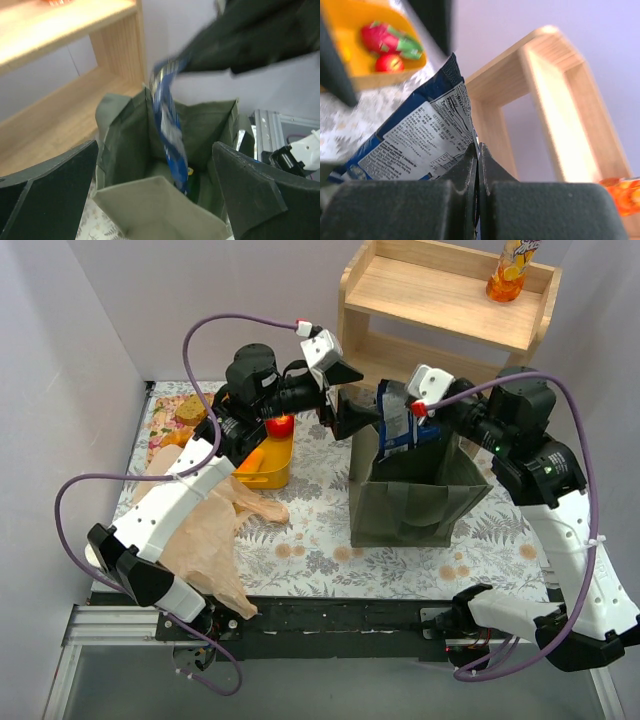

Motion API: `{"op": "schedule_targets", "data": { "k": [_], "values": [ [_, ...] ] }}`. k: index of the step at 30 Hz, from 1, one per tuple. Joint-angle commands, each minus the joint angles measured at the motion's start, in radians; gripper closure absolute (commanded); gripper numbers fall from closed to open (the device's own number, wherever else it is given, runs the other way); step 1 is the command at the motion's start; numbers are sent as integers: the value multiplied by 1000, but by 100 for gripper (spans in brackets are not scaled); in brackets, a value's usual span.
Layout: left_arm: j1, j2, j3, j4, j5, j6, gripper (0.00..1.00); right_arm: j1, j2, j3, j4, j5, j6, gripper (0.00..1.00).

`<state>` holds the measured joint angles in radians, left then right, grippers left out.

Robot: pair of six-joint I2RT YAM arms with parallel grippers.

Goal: Untie the knot of the grocery bags and take out the mixed food

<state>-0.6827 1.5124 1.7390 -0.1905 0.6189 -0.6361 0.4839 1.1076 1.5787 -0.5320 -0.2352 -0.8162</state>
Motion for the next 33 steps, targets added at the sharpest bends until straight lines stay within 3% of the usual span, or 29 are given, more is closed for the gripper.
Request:
{"op": "schedule_targets", "data": {
  "k": [1,8,11,12,13,18,21,22,23,24,25,27,28,30,33],
  "values": [
    [3,-50,-78,31,38,0,2,-1,17,138,125,-44,58,99],
    [3,-80,-182,184,-64,-27,3,-2,32,184,124,-96,91,99],
    [3,-74,-177,223,-47,-24,14,-1,29,158,158,-101,91,99],
    [3,-69,-176,235,-47,-22,26,-1,29,152,168,-101,89,99],
    [3,-69,-177,244,-50,-27,31,-1,31,139,176,-96,91,99],
    [3,-54,-138,273,-56,-54,37,-1,44,129,193,-85,111,99],
    [3,-31,-119,264,-45,-33,67,-1,43,104,216,-104,114,99],
    [3,-23,-115,266,-45,-33,87,-1,46,99,224,-105,118,99],
    [3,-18,-108,266,-44,-34,97,-1,49,98,227,-98,126,99],
    [5,-15,-87,260,-45,-34,100,-1,60,99,222,-86,129,97],
    [3,-5,-70,252,-56,-27,100,-1,64,107,222,-70,133,73],
    [3,5,-32,212,-135,30,100,-2,66,122,240,25,172,50],
    [6,5,-3,207,-174,53,100,-2,61,121,269,66,183,32],
    [17,9,13,212,-237,166,100,-4,26,84,306,166,189,19],
    [47,25,19,241,-254,260,100,-4,-38,26,355,224,180,19]
  ]
}}
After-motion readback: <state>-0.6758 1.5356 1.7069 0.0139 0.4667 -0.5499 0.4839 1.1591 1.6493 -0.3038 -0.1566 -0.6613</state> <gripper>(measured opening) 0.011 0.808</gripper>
